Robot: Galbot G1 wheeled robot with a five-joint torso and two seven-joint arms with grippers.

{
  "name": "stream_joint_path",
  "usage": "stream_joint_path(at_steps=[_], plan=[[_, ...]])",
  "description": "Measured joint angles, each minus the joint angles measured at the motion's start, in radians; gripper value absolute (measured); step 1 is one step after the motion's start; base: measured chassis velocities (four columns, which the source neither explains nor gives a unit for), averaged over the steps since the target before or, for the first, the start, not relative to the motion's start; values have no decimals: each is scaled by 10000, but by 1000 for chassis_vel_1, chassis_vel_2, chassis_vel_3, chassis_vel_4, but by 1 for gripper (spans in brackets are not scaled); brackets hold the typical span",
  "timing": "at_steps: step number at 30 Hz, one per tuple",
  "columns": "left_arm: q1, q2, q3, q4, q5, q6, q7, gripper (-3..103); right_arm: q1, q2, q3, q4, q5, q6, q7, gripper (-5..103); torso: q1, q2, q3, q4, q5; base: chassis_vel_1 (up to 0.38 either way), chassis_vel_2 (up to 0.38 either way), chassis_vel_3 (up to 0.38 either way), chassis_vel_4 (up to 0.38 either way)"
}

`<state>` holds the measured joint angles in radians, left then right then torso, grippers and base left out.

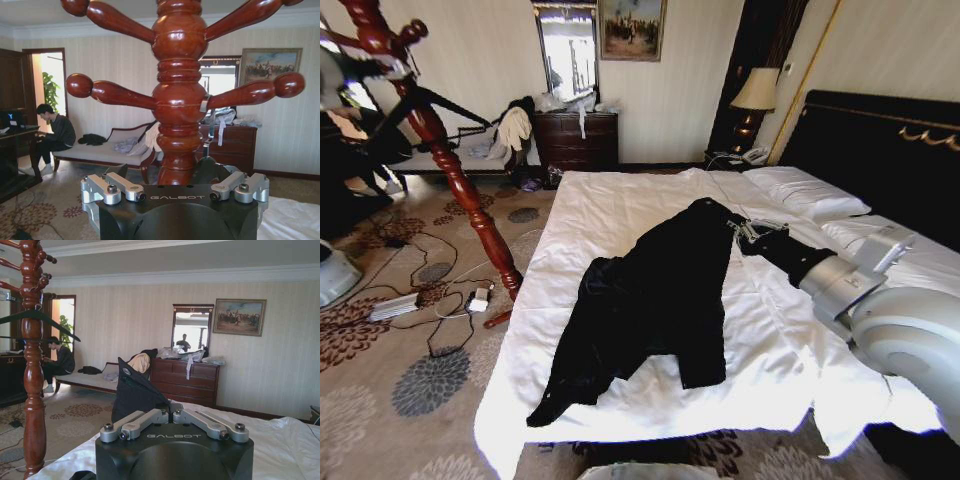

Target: Pick up the clothes from the bed and hang them on the clothes hanger.

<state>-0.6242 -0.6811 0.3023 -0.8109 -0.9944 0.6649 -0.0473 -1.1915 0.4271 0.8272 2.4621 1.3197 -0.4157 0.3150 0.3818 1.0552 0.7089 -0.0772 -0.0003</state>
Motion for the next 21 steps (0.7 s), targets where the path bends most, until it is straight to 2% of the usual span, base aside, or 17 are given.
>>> stream_joint_path(at_steps=[4, 8, 11, 16, 20, 21], plan=[[-165, -427, -5, 395, 99, 381, 33, 98, 47, -6, 58, 35, 127, 16, 49, 0, -1, 0, 0, -13, 6, 0, 0, 0, 0], [-255, -733, -167, 721, -76, 625, -63, 99, 27, 13, 87, 100, 179, 20, 90, 0, 1, 0, 0, -12, 3, 0, 0, 0, 0], [-525, -1140, -244, 1396, 36, 734, -37, 99, -66, 63, 134, 161, 204, 22, 132, 0, 1, 0, 0, -9, 4, 0, 0, 0, 0], [-779, -1365, -262, 2144, 1435, 743, 988, 99, -148, 126, 180, 233, 202, 29, 184, 0, 1, 0, 0, -3, 2, 0, 0, 0, 0], [-720, -1354, -272, 2233, 1782, 742, 1269, 100, -156, 129, 199, 268, 250, 37, 221, 0, -1, 0, -1, -2, 2, 0, 0, 0, 0], [-648, -1365, -397, 2291, 1687, 742, 1423, 100, -167, 128, 224, 279, 358, 42, 262, 0, 0, 0, 0, -8, 1, 0, 0, 0, 0]])
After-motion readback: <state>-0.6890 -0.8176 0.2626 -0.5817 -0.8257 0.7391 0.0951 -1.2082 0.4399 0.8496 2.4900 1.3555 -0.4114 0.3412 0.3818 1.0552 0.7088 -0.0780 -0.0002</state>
